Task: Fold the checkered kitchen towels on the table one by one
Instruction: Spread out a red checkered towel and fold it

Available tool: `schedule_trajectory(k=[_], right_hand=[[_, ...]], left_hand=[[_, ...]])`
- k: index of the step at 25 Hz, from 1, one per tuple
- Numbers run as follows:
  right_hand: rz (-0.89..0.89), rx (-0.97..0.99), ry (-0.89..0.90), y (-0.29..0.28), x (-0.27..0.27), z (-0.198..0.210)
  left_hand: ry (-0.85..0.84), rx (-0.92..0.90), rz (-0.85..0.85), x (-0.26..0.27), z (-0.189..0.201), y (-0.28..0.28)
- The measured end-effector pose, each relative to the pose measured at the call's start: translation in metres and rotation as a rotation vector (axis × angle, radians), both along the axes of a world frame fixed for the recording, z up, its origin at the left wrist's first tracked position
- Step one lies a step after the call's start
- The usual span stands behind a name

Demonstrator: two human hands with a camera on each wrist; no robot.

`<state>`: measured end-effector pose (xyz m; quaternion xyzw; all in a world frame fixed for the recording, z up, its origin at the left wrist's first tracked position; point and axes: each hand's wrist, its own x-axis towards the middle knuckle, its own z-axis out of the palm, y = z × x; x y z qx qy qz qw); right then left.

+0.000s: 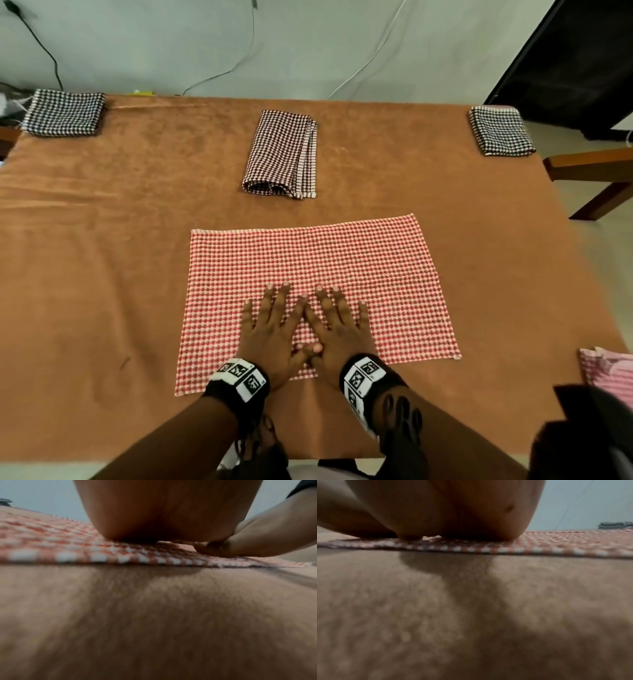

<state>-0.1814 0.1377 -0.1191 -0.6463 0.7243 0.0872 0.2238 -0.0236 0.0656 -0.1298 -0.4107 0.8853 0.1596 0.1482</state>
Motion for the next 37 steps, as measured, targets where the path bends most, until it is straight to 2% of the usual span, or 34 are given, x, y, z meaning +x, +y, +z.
schedule_trajectory(k=[7,10,14,18,20,23,26,30,34,37], right_hand=[[-0.193,-0.024,0.036,0.023,-0.084,-0.008],[-0.32,-0.01,0.076,0.045,-0.13,-0.008],[-0.375,0.028,0.111,0.063,-0.164,-0.008],[-0.356,0.096,0.082,0.056,-0.162,0.006],[-0.329,0.071,0.056,0.035,-0.145,0.02],[-0.186,-0.005,-0.008,-0.02,-0.096,0.033],[-0.07,-0.024,-0.049,-0.079,-0.053,0.027],[-0.053,0.052,0.013,-0.109,-0.046,0.006],[-0.028,0.041,0.011,-0.109,-0.069,-0.002],[-0.148,0.031,0.028,-0.108,-0.107,-0.003]], left_hand=[[-0.032,-0.109,0.188,0.046,-0.005,-0.01],[-0.07,-0.105,0.245,0.07,-0.004,-0.01],[-0.109,-0.071,0.311,0.082,-0.003,-0.01],[-0.134,0.016,0.348,0.075,0.008,-0.013],[-0.091,0.017,0.342,0.059,0.021,-0.021],[0.028,-0.013,0.15,0.01,0.037,-0.041],[0.061,-0.032,-0.079,-0.033,0.029,-0.072],[-0.065,-0.067,-0.19,-0.037,0.003,-0.106],[-0.087,-0.053,-0.133,-0.025,0.001,-0.126],[-0.081,-0.027,0.021,0.004,0.002,-0.152]])
